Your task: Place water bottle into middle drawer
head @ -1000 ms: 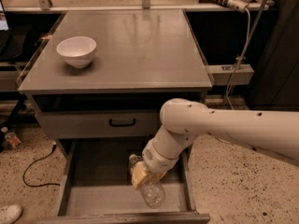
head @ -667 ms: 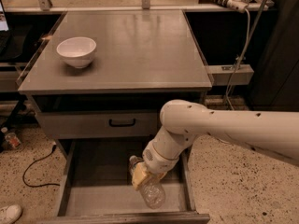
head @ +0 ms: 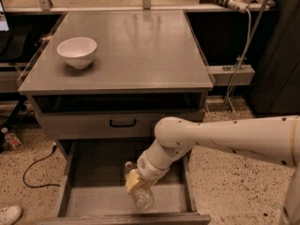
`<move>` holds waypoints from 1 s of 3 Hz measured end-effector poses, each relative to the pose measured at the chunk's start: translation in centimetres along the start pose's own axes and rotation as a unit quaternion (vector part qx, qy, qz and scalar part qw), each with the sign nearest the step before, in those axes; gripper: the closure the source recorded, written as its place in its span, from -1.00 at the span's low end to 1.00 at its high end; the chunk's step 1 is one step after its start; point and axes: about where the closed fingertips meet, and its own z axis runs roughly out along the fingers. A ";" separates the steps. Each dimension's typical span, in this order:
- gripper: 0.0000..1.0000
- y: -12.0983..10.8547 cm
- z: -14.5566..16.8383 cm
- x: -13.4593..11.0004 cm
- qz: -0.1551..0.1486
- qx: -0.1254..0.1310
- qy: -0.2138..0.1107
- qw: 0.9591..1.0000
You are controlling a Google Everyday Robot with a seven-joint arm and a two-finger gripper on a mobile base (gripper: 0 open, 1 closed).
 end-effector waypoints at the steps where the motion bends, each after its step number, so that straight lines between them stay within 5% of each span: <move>1: 1.00 -1.8 7.0 -3.8 0.033 -0.035 -0.010 0.999; 3: 1.00 -2.3 9.0 -3.9 0.048 -0.045 -0.021 0.998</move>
Offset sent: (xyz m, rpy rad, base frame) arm 0.0344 0.0523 -0.1085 0.0898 0.0804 -0.1053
